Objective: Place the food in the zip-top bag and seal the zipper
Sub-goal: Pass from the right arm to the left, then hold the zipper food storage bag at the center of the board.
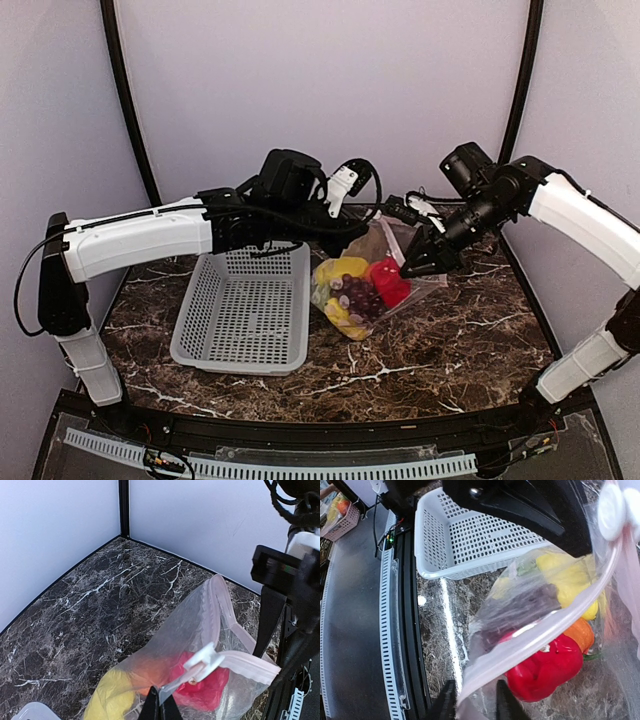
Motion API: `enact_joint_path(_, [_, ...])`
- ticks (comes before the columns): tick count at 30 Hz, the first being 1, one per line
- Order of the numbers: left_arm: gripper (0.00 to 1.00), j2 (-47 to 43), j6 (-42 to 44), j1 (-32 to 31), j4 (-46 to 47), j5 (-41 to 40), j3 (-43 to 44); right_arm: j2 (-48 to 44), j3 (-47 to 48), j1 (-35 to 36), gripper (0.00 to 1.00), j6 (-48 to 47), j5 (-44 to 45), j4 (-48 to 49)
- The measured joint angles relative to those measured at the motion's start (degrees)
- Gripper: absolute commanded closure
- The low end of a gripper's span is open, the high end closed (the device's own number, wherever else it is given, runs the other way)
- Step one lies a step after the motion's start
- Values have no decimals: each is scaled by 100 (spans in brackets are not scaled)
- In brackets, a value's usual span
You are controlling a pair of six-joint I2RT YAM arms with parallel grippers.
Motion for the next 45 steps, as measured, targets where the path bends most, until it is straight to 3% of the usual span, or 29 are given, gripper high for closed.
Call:
enact_joint_path(5, [96, -2, 114, 17, -28, -42, -4, 190, 116, 0, 100, 4, 341, 98])
enact_joint_path(8, [57, -48, 254, 81, -55, -7, -39, 48, 315, 0, 100, -275, 424, 13])
enact_joint_path(10, [40, -164, 391, 166, -101, 144, -133, -256, 363, 2, 100, -490, 450, 11])
enact_joint_path(12, [29, -376, 542, 240, -74, 365, -356, -557, 433, 2, 100, -662, 492, -46])
enact_joint_path(15, [23, -772, 713, 332, 122, 619, -804, -723, 546, 2, 100, -852, 494, -111])
enact_joint_path(22, [21, -911, 505, 363, 667, 984, -1045, -616, 503, 2, 100, -990, 474, -289])
enact_joint_path(30, [24, 33, 20, 638, 1045, 1784, -632, -992, -26, 2, 100, -946, 695, -339])
enact_joint_path(36, [36, 758, -374, 828, 2225, 3209, -629, -1150, -59, 4, 100, -940, 675, -435])
enact_joint_path(45, [41, 1484, -1316, 1032, 3604, 4828, -216, -1071, -57, 4, 100, -940, 667, -494])
